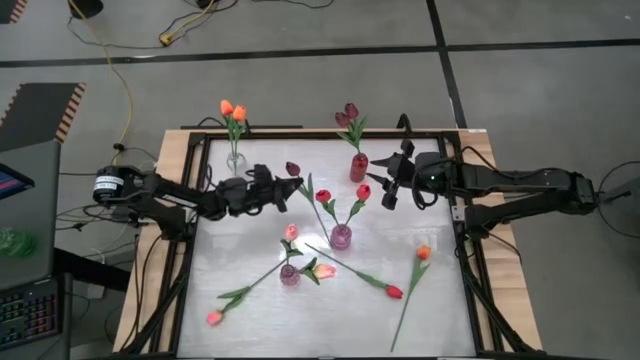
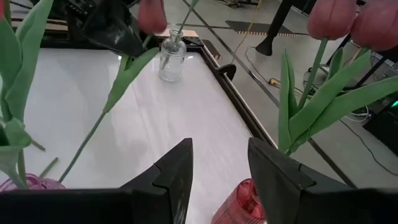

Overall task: Sort flowers into vase by color
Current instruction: Put the dark red flower into the red vase

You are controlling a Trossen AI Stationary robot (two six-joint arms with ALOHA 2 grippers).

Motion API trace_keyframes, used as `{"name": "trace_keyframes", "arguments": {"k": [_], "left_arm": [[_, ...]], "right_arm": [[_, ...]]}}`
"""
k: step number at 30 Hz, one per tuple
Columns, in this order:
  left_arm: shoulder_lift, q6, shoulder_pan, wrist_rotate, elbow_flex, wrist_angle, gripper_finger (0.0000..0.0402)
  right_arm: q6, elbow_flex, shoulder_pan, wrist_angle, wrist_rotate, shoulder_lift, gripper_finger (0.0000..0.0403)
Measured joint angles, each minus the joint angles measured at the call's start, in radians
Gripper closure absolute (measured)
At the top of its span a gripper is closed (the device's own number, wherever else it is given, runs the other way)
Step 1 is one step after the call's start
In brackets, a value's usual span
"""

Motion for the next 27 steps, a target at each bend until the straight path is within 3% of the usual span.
{"name": "trace_keyframes", "arguments": {"k": [7,17,27], "left_arm": [[0.0,0.179,0.006,0.076,0.099,-0.016,0.0401],[0.0,0.351,0.067,0.175,0.29,-0.27,0.0401],[0.0,0.557,0.087,0.179,0.479,-0.455,0.0401]], "right_arm": [[0.009,0.0,0.0,0.004,0.0,0.0,0.0223],[0.009,0.0,0.0,0.041,-0.001,0.0,0.0223],[0.008,0.0,0.0,0.041,-0.002,0.0,0.0223]]}}
